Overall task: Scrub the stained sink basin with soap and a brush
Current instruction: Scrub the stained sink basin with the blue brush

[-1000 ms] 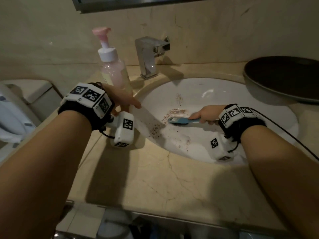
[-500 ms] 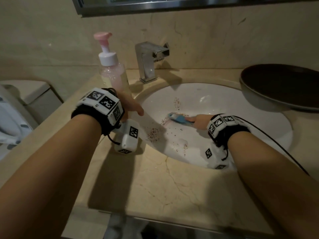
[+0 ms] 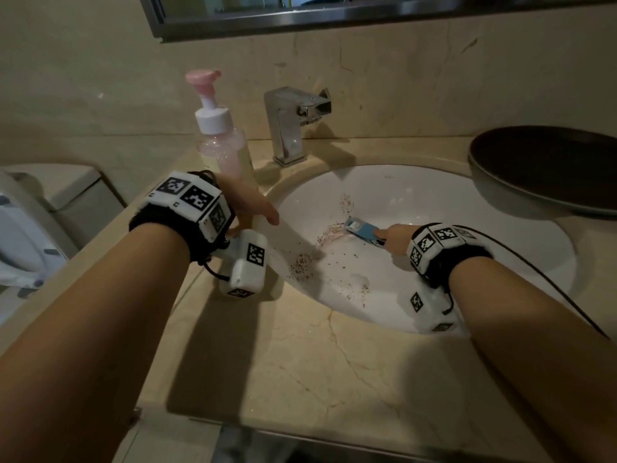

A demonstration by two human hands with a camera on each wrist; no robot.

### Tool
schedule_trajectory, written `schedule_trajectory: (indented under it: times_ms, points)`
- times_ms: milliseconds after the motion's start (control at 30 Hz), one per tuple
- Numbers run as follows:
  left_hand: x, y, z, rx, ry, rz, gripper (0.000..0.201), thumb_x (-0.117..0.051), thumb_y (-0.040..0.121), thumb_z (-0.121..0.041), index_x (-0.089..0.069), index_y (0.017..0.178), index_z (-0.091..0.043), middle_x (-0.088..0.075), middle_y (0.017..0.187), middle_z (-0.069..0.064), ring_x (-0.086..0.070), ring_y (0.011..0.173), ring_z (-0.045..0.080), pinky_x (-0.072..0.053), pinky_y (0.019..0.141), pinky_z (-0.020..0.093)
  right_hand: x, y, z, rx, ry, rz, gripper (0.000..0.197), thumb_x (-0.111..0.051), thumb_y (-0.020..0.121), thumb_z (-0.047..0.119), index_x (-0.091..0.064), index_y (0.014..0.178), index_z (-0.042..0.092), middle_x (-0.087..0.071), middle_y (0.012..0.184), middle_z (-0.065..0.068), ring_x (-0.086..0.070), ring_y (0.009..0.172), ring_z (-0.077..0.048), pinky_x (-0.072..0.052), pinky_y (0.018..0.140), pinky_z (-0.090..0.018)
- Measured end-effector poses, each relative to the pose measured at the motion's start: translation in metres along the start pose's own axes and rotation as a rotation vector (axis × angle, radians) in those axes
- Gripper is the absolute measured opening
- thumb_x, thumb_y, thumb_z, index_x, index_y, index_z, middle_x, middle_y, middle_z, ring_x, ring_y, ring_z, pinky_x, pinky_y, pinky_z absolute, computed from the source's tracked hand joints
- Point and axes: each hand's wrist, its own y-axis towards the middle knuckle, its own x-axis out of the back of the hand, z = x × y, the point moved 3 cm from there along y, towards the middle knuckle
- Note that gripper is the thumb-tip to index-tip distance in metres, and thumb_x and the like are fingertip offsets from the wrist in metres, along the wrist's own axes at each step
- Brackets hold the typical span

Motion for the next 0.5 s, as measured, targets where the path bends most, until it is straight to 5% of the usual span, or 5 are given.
schedule_trajectory:
  times_ms: [100,167,233,333,500]
  points:
    - [-0.001,0.001,0.000,0.001,0.011,0.013,0.053,-0.061,0.087,-0.024,-0.043,0.132,-0.004,-0.054,0.130,0.018,-0.051,0.121,0.031,-0.042,0.105,0.043,0.000,-0.009,-0.001,0.100,0.198,0.098,0.037,-0.034,0.102,0.011,-0.047,0.119,0.041,-0.050,0.084,0.004,-0.043,0.059,-0.014,-0.034,0.042,-0.010]
    - [-0.001,0.001,-0.001,0.003,0.024,0.014,0.055,-0.063,0.085,-0.025,-0.044,0.132,-0.004,-0.054,0.130,0.019,-0.052,0.120,0.033,-0.043,0.104,0.044,0.003,-0.016,0.005,0.144,0.268,0.138,0.052,-0.035,0.099,0.004,-0.040,0.127,0.048,-0.043,0.075,0.007,-0.036,0.055,-0.012,-0.031,0.036,-0.009]
    - [-0.001,0.002,-0.001,-0.002,0.024,0.003,0.054,-0.063,0.085,-0.023,-0.044,0.132,-0.004,-0.054,0.130,0.019,-0.051,0.121,0.032,-0.042,0.104,0.044,-0.001,-0.006,0.007,0.146,0.200,0.110,0.055,-0.034,0.099,0.005,-0.030,0.142,0.039,-0.052,0.094,0.002,-0.045,0.064,-0.016,-0.036,0.049,-0.014]
    - [0.001,0.000,0.000,-0.015,0.008,0.026,0.048,-0.059,0.088,-0.019,-0.045,0.130,-0.001,-0.054,0.130,0.018,-0.052,0.117,0.028,-0.041,0.106,0.042,-0.004,0.003,0.002,0.071,0.097,0.023,0.050,-0.032,0.102,0.014,-0.018,0.150,0.021,-0.051,0.132,-0.014,-0.055,0.101,-0.025,-0.042,0.082,-0.029]
    - [0.002,0.002,0.007,-0.055,0.079,0.105,0.044,-0.061,0.086,-0.012,-0.050,0.129,-0.006,-0.053,0.134,0.014,-0.052,0.119,0.025,-0.041,0.106,0.043,-0.001,-0.016,-0.009,-0.004,0.114,0.020,0.051,-0.034,0.101,0.011,-0.021,0.150,0.019,-0.048,0.135,-0.013,-0.053,0.115,-0.027,-0.041,0.090,-0.025]
